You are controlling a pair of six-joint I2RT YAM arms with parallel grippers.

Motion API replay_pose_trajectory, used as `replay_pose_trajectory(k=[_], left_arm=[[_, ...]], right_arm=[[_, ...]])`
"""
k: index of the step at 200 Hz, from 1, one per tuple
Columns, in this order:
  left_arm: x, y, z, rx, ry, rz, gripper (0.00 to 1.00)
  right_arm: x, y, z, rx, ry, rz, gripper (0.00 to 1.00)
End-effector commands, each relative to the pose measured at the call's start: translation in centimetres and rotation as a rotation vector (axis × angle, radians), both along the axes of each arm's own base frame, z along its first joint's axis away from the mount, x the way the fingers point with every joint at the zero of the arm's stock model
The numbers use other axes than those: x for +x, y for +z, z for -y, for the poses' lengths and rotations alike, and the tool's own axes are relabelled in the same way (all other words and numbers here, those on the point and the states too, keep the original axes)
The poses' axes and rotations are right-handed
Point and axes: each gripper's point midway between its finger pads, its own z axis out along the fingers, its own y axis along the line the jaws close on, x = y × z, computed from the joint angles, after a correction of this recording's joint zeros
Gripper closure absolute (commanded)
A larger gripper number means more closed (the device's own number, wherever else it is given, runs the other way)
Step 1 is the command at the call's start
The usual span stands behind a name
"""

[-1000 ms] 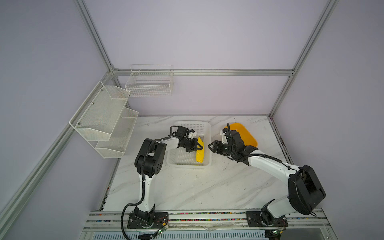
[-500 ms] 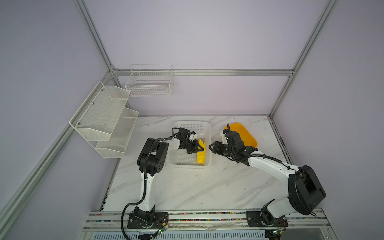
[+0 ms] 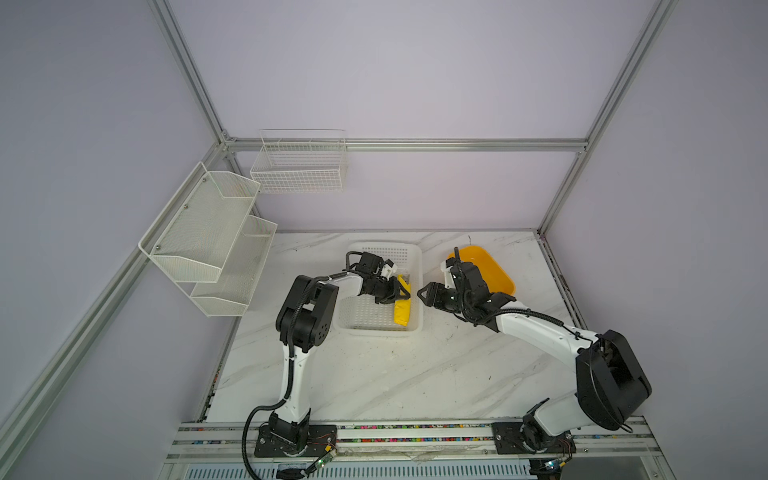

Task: Place the utensils on the paper napkin and roll it up
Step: 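Lower the napkin roll into the white basket with the left gripper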

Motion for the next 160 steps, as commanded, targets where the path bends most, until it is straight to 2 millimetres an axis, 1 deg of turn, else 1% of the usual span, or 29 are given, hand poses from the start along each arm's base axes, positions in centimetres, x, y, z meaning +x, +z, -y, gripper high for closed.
replay_pose_trajectory(k=[1, 11, 31, 50, 65, 78, 94, 116, 141, 160], left_arm=[[1.6, 1.5, -0.6, 0.092, 0.033, 0.069, 0.68], [1.7, 1.5, -0.8, 0.117, 0.042, 0.071, 0.66], [1.8, 1.6, -1.1, 0.153, 0.056, 0.083, 0.55], [1.9, 1.7, -1.3, 0.196, 0.054, 0.090, 0.49], [1.8, 1.7, -1.4, 0.223, 0.056, 0.097, 0.40], [1.9, 1.9, -1.4, 0.227, 0.054, 0.105, 0.39], [2.1, 2.1, -1.9, 0.267, 0.071, 0.123, 0.32], [2.3, 3.1, -2.4, 0.300, 0.084, 0.145, 0.28], [2.6, 5.0, -2.9, 0.336, 0.089, 0.201, 0.26], [3.0, 6.3, -4.0, 0.388, 0.132, 0.238, 0.24]], right_arm=[[0.0, 2.0, -0.1, 0.021, 0.006, 0.048, 0.42], [0.0, 2.2, -0.1, 0.022, 0.003, 0.049, 0.42], [0.0, 2.3, -0.1, 0.023, 0.002, 0.051, 0.42], [-0.1, 2.1, -0.1, 0.022, 0.003, 0.046, 0.42], [-0.1, 2.2, 0.0, 0.024, 0.002, 0.046, 0.42], [-0.1, 2.3, -0.1, 0.026, 0.002, 0.048, 0.42], [-0.2, 2.4, -0.2, 0.033, 0.009, 0.047, 0.42], [-0.1, 2.6, -0.3, 0.038, 0.013, 0.052, 0.42], [0.1, 2.7, -0.3, 0.034, 0.011, 0.058, 0.42], [0.2, 2.7, -0.4, 0.033, 0.012, 0.057, 0.42]])
